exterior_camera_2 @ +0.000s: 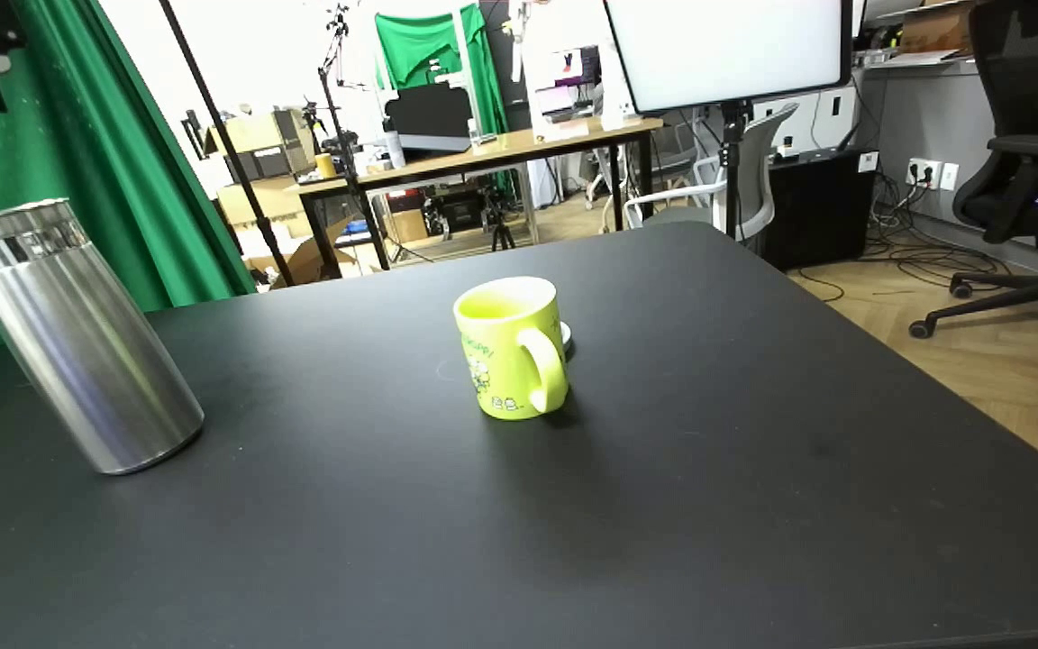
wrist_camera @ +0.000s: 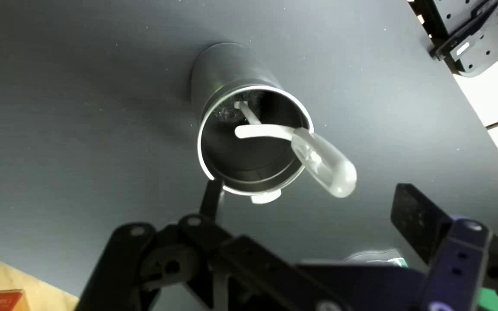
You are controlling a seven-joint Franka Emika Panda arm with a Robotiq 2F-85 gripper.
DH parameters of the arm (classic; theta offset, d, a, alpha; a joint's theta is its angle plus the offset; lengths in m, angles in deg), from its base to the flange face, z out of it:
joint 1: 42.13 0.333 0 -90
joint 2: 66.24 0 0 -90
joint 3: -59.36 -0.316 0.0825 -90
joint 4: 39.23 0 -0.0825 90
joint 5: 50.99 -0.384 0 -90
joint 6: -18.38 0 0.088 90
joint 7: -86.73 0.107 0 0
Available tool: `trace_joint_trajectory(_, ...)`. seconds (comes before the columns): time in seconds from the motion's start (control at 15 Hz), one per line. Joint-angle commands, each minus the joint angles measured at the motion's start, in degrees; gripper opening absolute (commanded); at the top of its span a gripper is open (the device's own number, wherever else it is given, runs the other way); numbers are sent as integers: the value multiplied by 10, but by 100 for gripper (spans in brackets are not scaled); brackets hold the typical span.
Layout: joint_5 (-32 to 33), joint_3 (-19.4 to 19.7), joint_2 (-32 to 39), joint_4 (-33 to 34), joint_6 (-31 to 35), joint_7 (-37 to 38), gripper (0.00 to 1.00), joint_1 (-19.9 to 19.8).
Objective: Use the object to scrub the inside of the bottle
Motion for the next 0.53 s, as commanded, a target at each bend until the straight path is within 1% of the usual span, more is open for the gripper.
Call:
trace_joint_trajectory(0.0,-7,-5,22,6,6,57,100,1)
trace_joint_trajectory(0.13,3,-10,30,6,-2,68,100,2)
trace_joint_trajectory(0.47,13,-28,22,-14,-2,60,100,13)
